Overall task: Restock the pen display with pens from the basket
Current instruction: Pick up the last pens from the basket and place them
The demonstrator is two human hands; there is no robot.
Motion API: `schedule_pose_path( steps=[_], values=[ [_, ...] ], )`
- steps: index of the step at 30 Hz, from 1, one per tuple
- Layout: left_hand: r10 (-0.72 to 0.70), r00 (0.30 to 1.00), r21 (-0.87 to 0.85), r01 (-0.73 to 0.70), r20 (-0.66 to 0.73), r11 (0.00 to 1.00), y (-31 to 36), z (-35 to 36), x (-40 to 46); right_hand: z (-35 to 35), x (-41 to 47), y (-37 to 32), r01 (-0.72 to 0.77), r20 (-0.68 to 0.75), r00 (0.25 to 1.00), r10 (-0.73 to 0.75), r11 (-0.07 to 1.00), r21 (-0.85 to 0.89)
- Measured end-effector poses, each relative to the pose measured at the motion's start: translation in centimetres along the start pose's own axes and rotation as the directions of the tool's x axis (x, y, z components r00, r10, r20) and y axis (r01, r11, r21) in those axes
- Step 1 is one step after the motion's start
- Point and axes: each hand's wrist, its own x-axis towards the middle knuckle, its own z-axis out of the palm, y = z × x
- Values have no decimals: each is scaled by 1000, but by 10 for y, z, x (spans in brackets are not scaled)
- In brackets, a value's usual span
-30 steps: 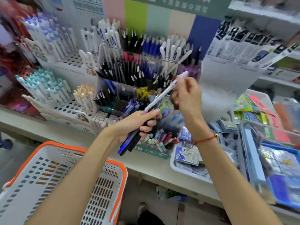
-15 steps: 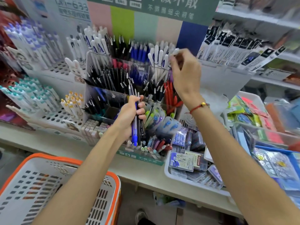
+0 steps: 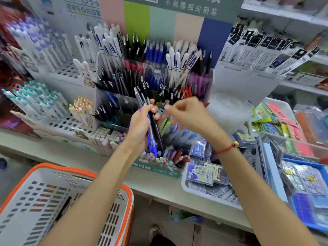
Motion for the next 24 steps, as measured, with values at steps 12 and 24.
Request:
schedule_pose_path(
  steps=[12,24],
  values=[
    [143,990,3,-143,-19,990,-3,-22,-11,28,-15,-2,0,165,986,10,998,-61],
    [56,973,-127,-86,-224,988,15,-66,-8,41,28,-41,216,-292,944,-156,958,186]
  ],
)
